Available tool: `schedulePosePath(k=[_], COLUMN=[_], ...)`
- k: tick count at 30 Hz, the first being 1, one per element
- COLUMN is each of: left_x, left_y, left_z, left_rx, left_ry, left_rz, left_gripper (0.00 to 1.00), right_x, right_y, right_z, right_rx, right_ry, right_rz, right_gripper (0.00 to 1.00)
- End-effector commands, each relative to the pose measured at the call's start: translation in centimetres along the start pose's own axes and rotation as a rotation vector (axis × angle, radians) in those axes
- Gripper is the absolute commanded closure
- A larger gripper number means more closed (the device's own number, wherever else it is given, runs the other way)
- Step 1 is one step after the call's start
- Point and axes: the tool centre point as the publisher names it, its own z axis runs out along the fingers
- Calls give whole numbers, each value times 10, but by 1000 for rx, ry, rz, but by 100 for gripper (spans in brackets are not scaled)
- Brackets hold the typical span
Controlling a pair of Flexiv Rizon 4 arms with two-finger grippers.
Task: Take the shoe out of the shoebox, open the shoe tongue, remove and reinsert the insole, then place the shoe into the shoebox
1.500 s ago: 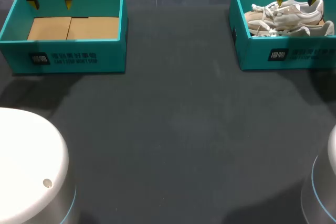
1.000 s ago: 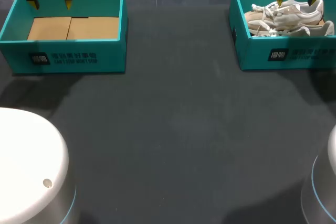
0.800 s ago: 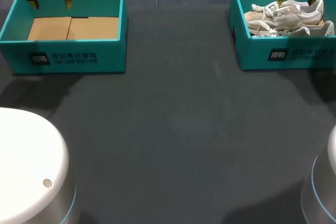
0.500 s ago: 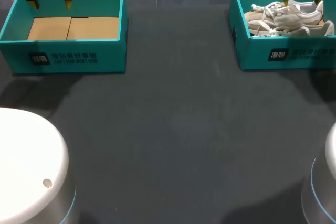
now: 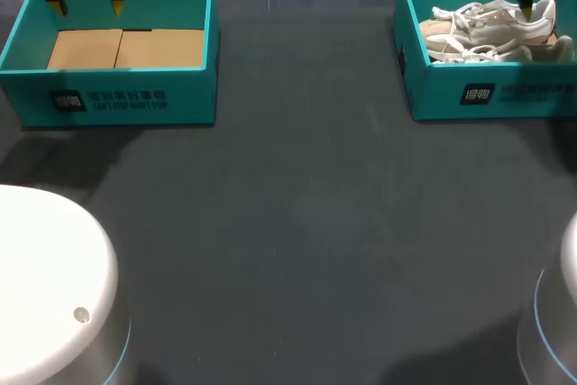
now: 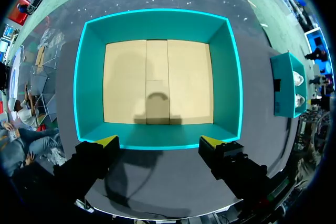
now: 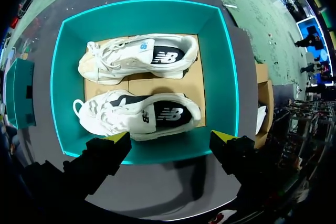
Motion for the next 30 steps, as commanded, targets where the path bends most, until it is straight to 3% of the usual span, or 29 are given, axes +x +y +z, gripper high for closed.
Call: schedulePosePath(k=[1, 12, 18, 21, 30], left_x=[0, 0, 0, 0, 0], left_y=[0, 0, 0, 0, 0], left_z=[0, 0, 0, 0, 0], left_rx=[-1, -1, -1, -1, -1], left_ry=[-1, -1, -1, -1, -1], left_rz=[0, 0, 0, 0, 0], left_gripper=[0, 0, 0, 0, 0], right_x=[-14, -33, -36, -39, -46], right_y=[2, 4, 4, 3, 2], right_z=[15, 51, 67, 73, 90], right_rx=[6, 23, 34, 31, 38], right_ry=[18, 13, 10, 15, 8], right_rz=[4, -1, -4, 0, 8], right_gripper=[0, 1, 9, 20, 22])
